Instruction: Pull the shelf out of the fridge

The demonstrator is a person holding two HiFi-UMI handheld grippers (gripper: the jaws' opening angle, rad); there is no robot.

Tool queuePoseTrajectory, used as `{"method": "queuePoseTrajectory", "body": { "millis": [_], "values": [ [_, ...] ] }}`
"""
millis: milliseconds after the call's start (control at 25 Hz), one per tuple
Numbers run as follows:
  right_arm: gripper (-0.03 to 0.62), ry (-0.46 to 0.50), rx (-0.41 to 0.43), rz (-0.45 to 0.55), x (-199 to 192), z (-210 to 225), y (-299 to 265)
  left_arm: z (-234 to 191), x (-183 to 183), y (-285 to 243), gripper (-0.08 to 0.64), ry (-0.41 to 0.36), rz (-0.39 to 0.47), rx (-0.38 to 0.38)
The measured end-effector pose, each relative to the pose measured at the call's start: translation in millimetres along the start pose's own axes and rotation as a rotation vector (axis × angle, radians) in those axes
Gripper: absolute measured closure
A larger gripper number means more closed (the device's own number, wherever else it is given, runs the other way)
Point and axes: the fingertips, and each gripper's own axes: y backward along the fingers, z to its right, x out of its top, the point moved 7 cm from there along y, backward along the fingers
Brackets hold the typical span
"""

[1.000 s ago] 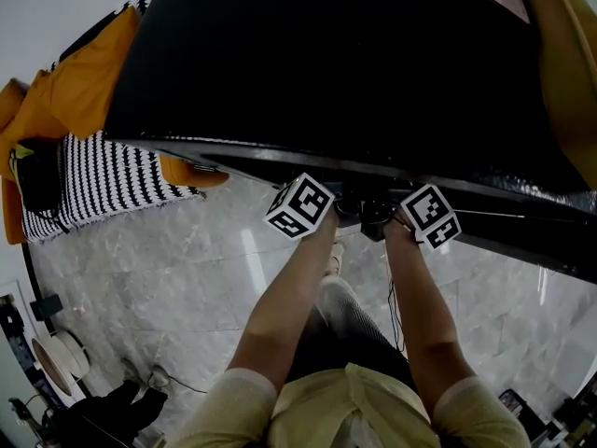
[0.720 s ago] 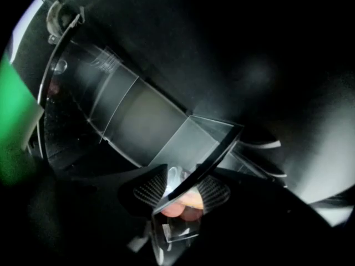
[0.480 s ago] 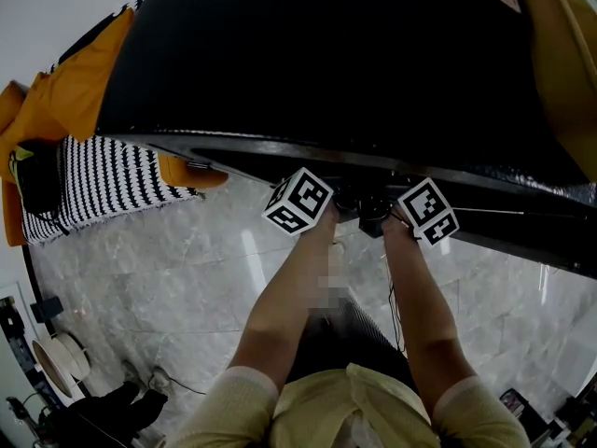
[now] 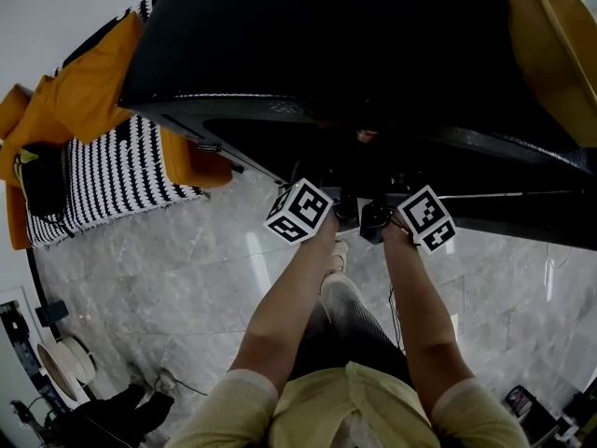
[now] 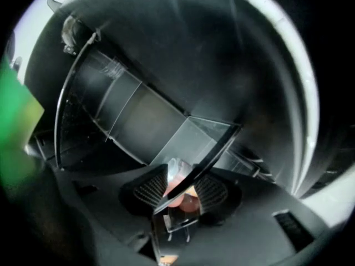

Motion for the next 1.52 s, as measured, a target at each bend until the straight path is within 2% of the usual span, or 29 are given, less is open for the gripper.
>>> {"method": "queuePoseTrajectory", "body": {
  "millis": [280, 1520],
  "values": [
    [0.442, -0.001, 0.004, 0.002, -15, 2, 33, -2, -5, 35, 0.459, -0.010, -0.015, -0.009],
    [0.451, 0.003, 0.031, 0.046, -37, 4, 99, 0, -12, 104, 0.459, -0.052, -0.085, -0.087]
  ]
}}
